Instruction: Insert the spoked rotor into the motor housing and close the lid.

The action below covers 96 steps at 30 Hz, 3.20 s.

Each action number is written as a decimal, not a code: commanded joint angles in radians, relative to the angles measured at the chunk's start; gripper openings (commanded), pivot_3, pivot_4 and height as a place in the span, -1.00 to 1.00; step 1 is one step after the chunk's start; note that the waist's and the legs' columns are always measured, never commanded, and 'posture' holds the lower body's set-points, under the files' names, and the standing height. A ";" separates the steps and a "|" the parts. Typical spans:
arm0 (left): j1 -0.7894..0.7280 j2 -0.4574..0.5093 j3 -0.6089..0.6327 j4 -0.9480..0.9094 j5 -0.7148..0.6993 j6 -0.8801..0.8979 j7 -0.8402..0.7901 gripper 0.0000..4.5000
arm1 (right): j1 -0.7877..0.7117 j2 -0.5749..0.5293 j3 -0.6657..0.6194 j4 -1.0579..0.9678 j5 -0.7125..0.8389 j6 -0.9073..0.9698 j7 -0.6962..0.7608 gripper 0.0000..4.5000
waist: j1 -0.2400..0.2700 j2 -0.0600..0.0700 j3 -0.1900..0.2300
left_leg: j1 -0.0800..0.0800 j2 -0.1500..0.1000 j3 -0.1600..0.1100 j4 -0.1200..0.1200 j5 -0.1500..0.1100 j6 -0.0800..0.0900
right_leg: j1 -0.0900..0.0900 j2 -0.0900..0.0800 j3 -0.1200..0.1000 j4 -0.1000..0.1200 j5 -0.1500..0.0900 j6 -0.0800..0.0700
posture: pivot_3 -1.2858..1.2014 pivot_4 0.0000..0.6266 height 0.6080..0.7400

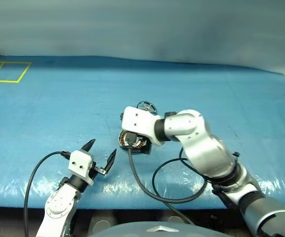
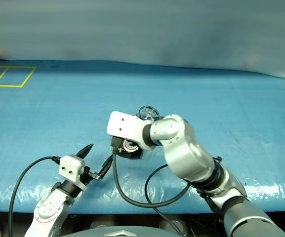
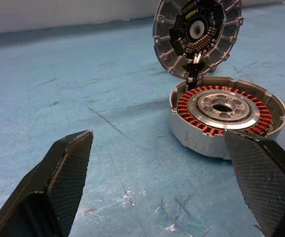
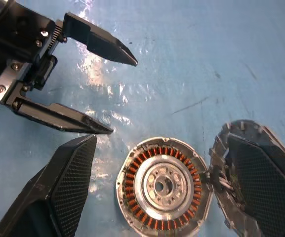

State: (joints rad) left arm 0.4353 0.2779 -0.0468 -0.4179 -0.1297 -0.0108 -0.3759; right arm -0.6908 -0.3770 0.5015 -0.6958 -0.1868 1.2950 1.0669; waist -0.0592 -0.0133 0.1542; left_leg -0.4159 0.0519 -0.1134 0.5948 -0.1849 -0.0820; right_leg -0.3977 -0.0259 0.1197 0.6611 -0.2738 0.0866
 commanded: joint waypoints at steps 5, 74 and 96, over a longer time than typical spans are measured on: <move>-0.020 0.023 0.016 -0.056 -0.028 0.035 -0.022 1.00 | 0.344 0.052 -0.262 0.014 0.066 -0.172 -0.283 0.97 | -0.006 0.000 0.001 | -0.001 0.000 0.001 -0.001 0.000 0.000 | 0.000 0.000 0.000 0.001 0.000 0.000 | 0.03 -0.52 1.00; -0.053 0.022 0.002 -0.086 -0.026 0.093 -0.011 1.00 | 0.432 0.244 -0.049 0.324 0.253 -0.562 -0.689 -0.70 | -0.007 -0.002 0.002 | 0.000 0.001 0.002 0.000 0.000 0.001 | 0.003 0.001 0.002 0.001 0.000 0.000 | 0.03 -0.52 1.00; -0.032 0.026 0.011 -0.097 -0.028 0.088 -0.015 1.00 | 0.474 0.242 -0.087 0.417 0.240 -0.611 -0.718 -0.70 | -0.009 -0.001 0.002 | 0.000 0.001 0.002 0.000 0.000 0.001 | 0.002 0.001 0.002 0.001 0.000 0.000 | 0.03 -0.52 1.00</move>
State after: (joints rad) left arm 0.4044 0.3019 -0.0407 -0.4766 -0.1577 0.0989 -0.3930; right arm -0.2191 -0.1429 0.4329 -0.2783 0.0551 0.6976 0.3606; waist -0.0682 -0.0147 0.1558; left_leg -0.4156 0.0529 -0.1115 0.5946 -0.1851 -0.0814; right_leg -0.3952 -0.0252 0.1216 0.6623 -0.2739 0.0866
